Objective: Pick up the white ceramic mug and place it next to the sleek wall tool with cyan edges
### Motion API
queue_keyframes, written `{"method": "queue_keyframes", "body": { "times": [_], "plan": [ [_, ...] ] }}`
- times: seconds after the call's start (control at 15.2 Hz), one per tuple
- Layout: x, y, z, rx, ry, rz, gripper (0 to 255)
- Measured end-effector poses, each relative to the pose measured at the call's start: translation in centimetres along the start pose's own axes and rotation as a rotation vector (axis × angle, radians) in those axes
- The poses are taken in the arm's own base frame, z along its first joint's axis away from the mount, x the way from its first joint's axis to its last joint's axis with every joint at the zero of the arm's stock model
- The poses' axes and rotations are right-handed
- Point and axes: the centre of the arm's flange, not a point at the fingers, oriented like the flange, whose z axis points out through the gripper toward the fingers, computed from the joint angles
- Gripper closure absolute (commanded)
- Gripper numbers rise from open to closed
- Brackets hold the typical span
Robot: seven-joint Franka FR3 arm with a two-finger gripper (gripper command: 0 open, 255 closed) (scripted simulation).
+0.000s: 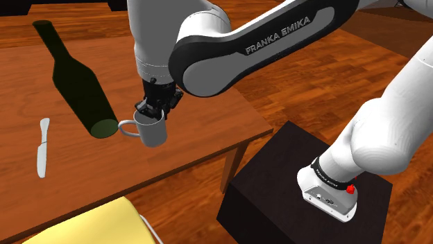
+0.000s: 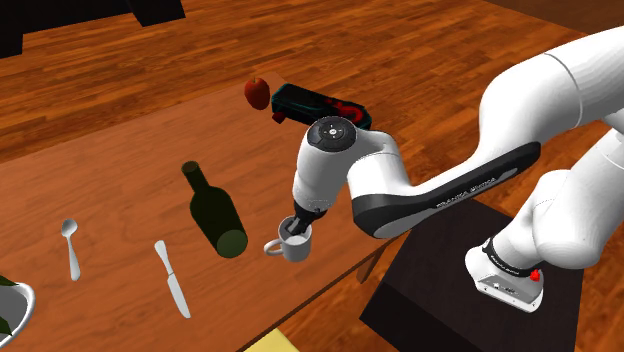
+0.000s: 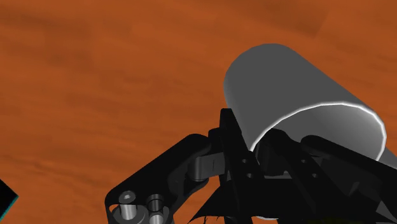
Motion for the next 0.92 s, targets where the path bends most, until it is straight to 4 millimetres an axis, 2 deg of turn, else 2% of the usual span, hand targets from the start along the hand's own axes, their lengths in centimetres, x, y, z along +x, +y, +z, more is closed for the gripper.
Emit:
{"method": "queue_keyframes", "body": {
  "times": [0.92],
  "plan": [
    [1.2,-0.2,-7.2,0.0,0.0,0.0,255]
  ]
}}
